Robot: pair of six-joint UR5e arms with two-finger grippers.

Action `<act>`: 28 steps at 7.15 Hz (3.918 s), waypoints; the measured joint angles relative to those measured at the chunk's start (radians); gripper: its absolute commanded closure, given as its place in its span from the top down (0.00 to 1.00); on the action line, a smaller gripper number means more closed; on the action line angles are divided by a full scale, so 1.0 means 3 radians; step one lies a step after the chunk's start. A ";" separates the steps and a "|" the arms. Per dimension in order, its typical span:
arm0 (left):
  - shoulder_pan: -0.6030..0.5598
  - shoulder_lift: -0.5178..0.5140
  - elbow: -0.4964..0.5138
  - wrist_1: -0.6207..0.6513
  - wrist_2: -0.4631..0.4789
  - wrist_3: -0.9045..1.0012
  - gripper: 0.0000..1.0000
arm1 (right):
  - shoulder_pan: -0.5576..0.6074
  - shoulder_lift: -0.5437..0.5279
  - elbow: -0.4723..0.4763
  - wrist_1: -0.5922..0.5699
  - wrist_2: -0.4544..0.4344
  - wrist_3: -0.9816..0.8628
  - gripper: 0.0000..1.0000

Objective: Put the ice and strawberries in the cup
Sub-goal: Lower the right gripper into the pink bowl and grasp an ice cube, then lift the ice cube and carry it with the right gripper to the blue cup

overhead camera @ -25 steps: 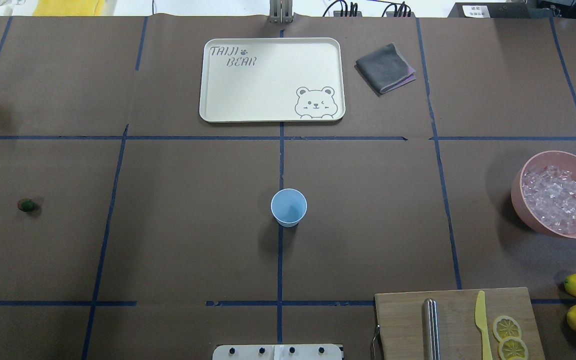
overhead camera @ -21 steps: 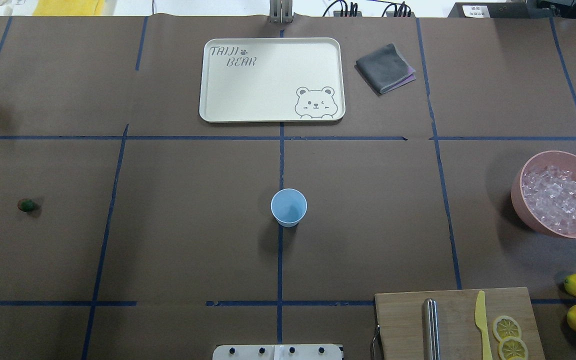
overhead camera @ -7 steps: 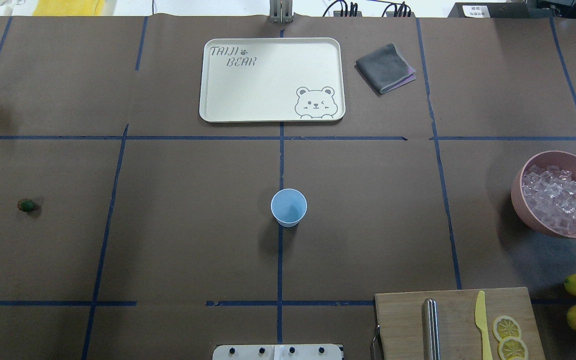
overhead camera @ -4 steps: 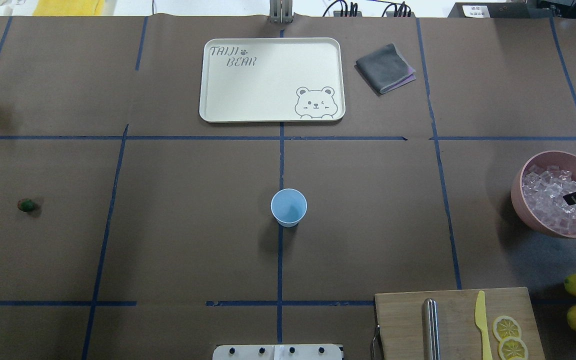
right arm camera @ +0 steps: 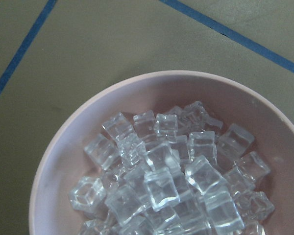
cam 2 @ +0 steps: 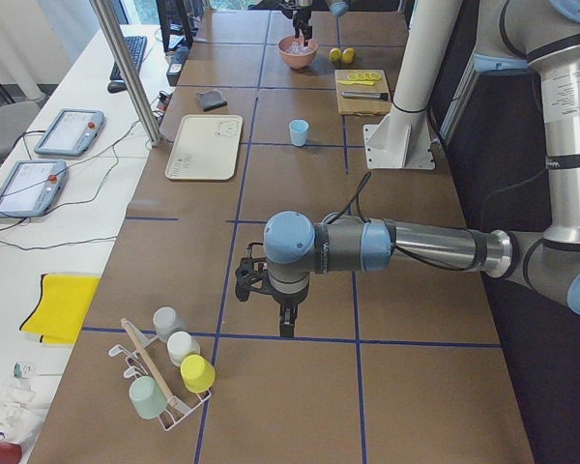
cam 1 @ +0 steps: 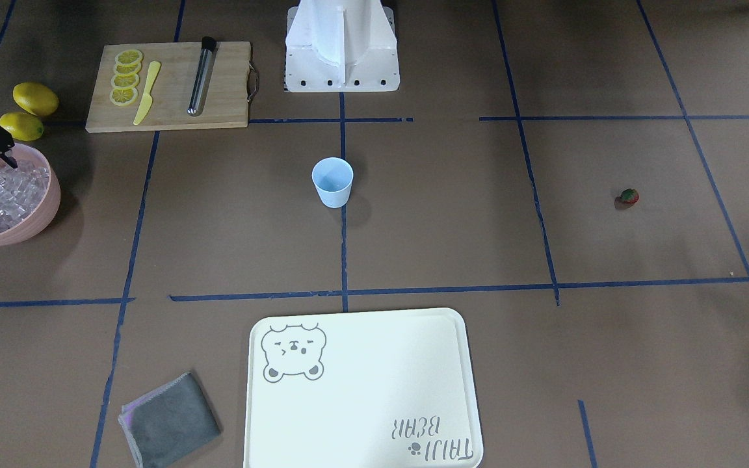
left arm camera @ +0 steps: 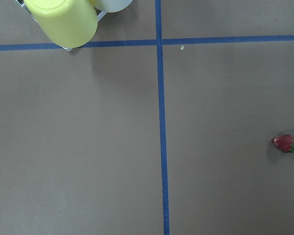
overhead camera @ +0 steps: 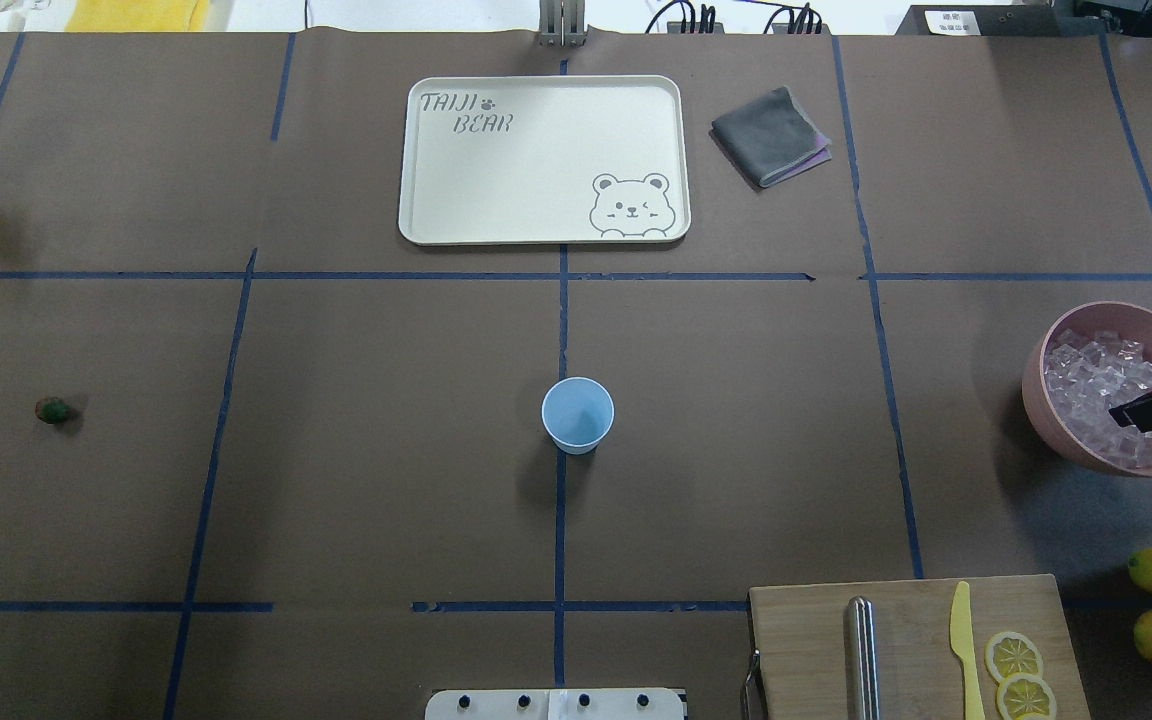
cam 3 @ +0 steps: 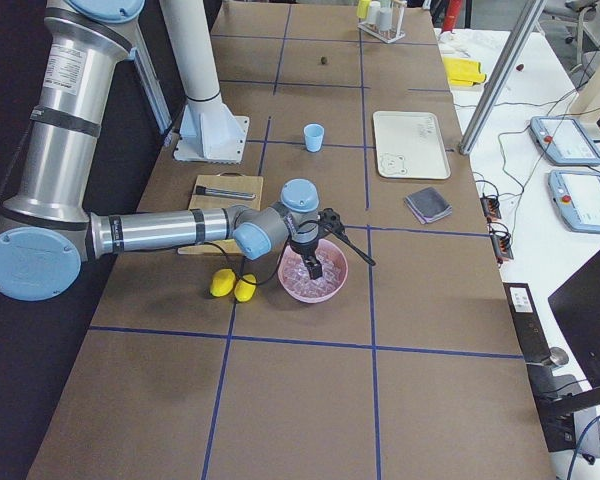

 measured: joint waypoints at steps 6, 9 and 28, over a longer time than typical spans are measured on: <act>0.0000 0.0002 0.0006 0.0005 0.0000 0.0000 1.00 | -0.0029 0.0013 -0.0114 0.0001 -0.0005 0.0002 0.78; 0.0000 0.0006 -0.0001 0.0005 0.0000 0.0000 1.00 | -0.0034 0.0012 -0.0108 0.0003 0.0012 0.0003 0.33; 0.0000 0.0013 -0.0004 0.0002 -0.0005 0.0000 1.00 | -0.1139 0.2381 0.0464 -0.2076 -0.0700 0.2347 0.05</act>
